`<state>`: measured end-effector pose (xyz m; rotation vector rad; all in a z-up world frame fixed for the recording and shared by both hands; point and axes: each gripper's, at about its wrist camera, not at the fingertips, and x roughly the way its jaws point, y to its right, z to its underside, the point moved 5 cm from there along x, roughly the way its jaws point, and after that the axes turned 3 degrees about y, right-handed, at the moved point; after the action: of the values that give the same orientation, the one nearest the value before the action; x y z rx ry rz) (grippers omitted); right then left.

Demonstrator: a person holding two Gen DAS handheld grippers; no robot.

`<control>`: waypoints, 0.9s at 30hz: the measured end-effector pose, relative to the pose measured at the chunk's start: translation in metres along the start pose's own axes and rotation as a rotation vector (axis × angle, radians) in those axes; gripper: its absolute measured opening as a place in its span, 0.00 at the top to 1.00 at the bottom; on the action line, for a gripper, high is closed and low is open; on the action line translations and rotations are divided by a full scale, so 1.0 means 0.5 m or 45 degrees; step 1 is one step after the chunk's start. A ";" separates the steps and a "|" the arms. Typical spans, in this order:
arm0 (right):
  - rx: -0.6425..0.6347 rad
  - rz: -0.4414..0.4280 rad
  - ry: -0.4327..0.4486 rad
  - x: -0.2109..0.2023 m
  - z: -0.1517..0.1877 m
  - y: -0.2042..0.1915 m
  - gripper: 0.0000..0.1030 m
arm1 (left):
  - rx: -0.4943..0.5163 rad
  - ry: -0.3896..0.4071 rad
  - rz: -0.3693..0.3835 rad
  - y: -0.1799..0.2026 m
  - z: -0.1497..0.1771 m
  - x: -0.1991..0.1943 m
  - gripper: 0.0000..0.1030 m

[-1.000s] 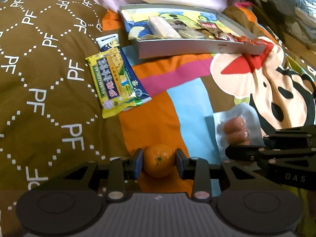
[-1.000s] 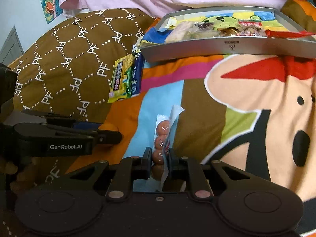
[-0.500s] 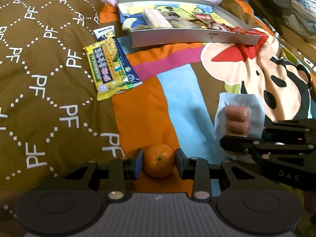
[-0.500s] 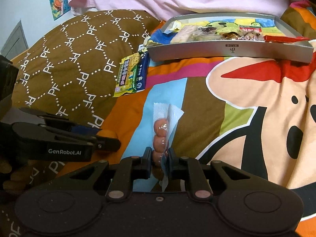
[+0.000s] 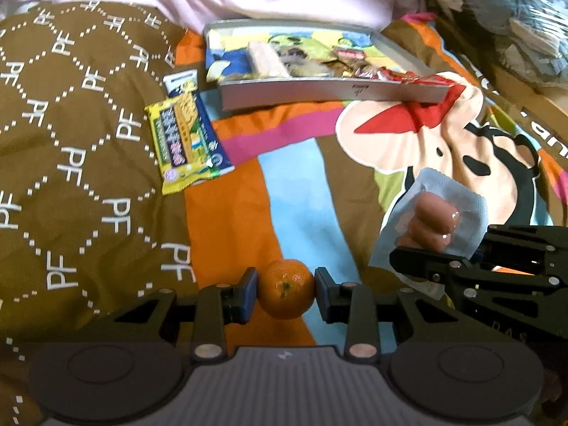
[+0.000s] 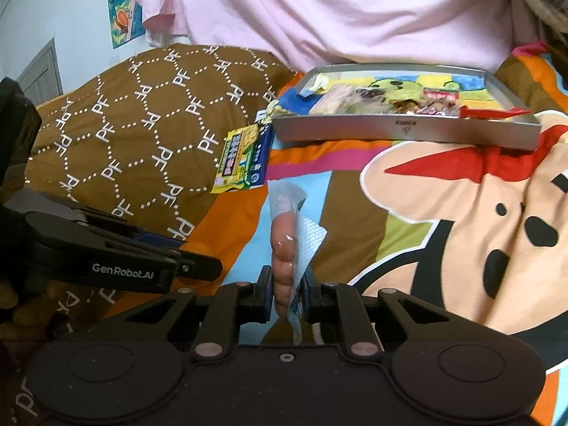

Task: Organize snacks
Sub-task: 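Carry the mandarin and sausage packet toward the grey tray with both tools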

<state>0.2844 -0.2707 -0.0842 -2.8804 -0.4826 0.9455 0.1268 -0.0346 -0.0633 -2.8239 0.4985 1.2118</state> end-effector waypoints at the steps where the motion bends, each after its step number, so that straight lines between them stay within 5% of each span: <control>1: 0.000 0.003 0.005 -0.003 -0.002 0.003 0.84 | 0.006 0.008 -0.003 0.002 -0.003 -0.002 0.64; 9: 0.006 0.015 0.060 -0.016 -0.039 0.028 0.84 | 0.034 0.061 -0.013 0.002 -0.069 -0.012 0.63; 27: -0.045 0.064 0.161 0.081 -0.301 0.123 0.84 | 0.025 0.268 -0.013 -0.039 -0.355 0.078 0.63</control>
<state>0.4204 -0.3119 0.0044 -2.9732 -0.4225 0.7625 0.2824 -0.0536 0.0305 -2.9490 0.4998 0.9070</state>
